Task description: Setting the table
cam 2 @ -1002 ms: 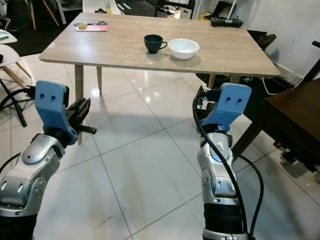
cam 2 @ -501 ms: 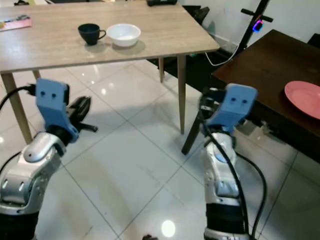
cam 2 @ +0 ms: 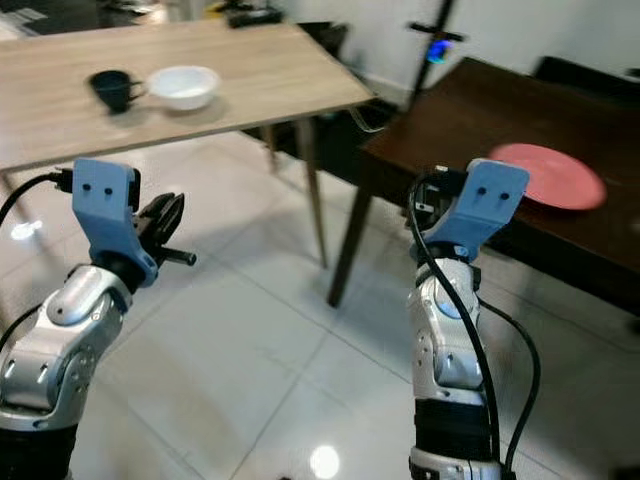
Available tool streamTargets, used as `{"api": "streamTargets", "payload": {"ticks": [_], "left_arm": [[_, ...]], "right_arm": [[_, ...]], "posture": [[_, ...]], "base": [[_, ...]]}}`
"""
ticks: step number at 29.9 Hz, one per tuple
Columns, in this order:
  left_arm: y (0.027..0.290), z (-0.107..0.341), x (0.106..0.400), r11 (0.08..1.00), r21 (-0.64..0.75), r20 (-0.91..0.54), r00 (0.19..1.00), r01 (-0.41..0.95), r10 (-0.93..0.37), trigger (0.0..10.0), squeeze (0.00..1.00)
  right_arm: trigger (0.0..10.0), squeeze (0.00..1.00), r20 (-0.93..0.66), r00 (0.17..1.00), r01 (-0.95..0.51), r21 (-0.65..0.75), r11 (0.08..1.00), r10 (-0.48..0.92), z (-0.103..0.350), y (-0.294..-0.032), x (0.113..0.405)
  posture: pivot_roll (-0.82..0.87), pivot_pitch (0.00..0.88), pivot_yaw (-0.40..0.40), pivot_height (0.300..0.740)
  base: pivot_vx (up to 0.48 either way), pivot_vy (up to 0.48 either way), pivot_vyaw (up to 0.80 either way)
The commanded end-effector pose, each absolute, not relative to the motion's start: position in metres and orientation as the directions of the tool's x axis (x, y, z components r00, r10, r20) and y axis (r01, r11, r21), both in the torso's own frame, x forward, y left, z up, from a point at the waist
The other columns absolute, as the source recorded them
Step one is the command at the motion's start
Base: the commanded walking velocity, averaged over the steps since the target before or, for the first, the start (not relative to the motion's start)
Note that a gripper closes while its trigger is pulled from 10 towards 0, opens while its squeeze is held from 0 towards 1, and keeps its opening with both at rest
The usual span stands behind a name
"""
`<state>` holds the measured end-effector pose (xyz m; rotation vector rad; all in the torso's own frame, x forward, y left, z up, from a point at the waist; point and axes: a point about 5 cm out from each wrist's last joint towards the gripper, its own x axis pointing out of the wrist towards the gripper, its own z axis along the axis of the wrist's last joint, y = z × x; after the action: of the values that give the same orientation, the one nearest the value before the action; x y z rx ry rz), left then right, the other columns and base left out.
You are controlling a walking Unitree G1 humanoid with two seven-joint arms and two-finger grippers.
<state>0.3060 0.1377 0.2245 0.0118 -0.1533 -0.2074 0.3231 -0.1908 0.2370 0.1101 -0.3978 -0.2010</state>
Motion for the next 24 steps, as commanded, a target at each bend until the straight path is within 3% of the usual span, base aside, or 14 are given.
{"api": "streamTargets", "payload": {"ticks": [1,6,17,24], "left_arm": [[0.142,0.217,0.306,0.982,0.025,0.125,0.974,0.187,-0.188,10.0,0.00],[0.147,0.204,0.303,0.985,0.021,0.100,0.980,0.170,-0.172,10.0,0.00],[0.165,0.148,0.294,0.993,0.066,-0.036,0.994,0.101,-0.098,10.0,0.00],[0.186,0.087,0.273,0.995,0.103,-0.187,0.982,0.015,0.004,10.0,0.00]], "right_arm": [[10.0,0.00,0.344,0.915,0.173,0.136,0.976,-0.210,0.229,-0.189,0.324],[10.0,0.00,0.327,0.931,0.146,0.073,0.987,-0.162,0.219,-0.184,0.325],[10.0,0.00,0.158,0.986,0.067,-0.102,0.993,-0.051,0.153,-0.176,0.320],[10.0,0.00,-0.093,0.996,-0.018,-0.115,0.993,0.007,0.080,-0.177,0.300]], "posture": [[0.04,0.061,0.060,0.740],[0.04,0.059,0.058,0.740],[0.04,0.062,0.044,0.740],[0.04,0.071,0.011,0.740]], "base": [[0.000,0.000,-0.80],[0.000,0.000,-0.80],[0.000,0.000,-0.80],[0.000,0.000,-0.78]]}}
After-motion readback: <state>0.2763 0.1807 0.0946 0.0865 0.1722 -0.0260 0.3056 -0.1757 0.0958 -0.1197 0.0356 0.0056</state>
